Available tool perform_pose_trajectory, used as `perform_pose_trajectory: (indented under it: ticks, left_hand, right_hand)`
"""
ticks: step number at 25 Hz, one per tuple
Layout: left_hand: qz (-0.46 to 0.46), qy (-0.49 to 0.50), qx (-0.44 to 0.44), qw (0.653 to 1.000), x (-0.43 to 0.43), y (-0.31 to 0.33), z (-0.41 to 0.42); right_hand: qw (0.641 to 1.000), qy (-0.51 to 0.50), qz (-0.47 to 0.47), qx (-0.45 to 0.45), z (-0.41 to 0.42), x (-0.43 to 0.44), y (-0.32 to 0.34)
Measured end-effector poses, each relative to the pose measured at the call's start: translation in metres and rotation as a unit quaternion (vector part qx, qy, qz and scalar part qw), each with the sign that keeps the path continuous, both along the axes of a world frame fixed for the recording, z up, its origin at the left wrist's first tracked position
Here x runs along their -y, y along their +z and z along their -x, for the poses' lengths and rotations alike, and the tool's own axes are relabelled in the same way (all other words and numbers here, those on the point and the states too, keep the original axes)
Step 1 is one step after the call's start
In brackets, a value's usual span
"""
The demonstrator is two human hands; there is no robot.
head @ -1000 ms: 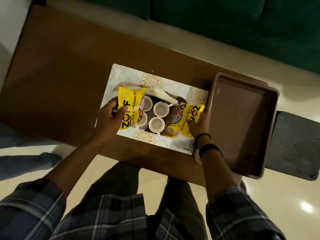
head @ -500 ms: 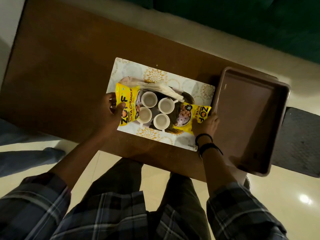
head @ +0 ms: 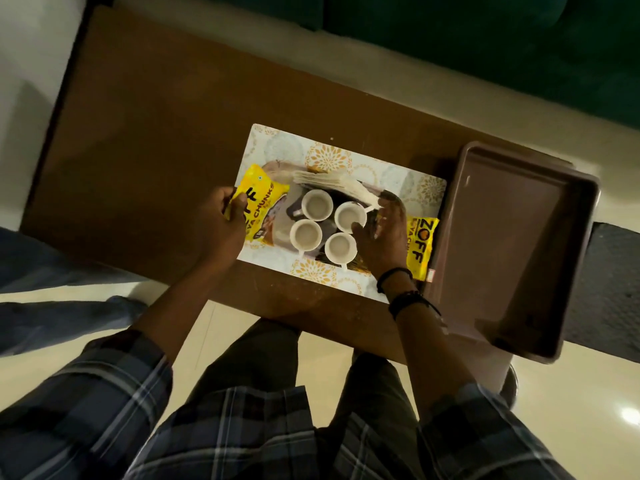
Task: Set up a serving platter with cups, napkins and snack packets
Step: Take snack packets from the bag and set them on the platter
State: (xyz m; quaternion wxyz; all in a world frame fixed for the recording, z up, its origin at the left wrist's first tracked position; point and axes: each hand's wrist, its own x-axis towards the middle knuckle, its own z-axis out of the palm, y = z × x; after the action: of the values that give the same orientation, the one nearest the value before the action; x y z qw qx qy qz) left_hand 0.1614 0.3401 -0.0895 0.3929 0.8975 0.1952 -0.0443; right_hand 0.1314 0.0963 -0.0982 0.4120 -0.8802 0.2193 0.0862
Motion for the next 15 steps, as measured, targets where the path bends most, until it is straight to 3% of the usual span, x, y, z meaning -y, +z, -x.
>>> perform_pose_trajectory:
  ticks: [8, 12, 15]
  left_hand:
    - [0.138, 0.018, -0.100, 0.985, -0.014, -0.036, -0.030]
    - [0.085, -0.025, -0.177, 0.980, -0.020, -0.059, -0.038]
    - [0.068, -0.052, -0.181, 0.980, -0.027, -0.066, -0.042]
  right_hand:
    - [0.997, 0.047, -0.057, -0.016, 0.000, -0.048, -0.013]
    - [0.997, 0.039, -0.057, -0.034, 0.000, -0.056, -0.022]
    - [0.997, 0.034, -0.055, -0.052, -0.001, -0.059, -0.025]
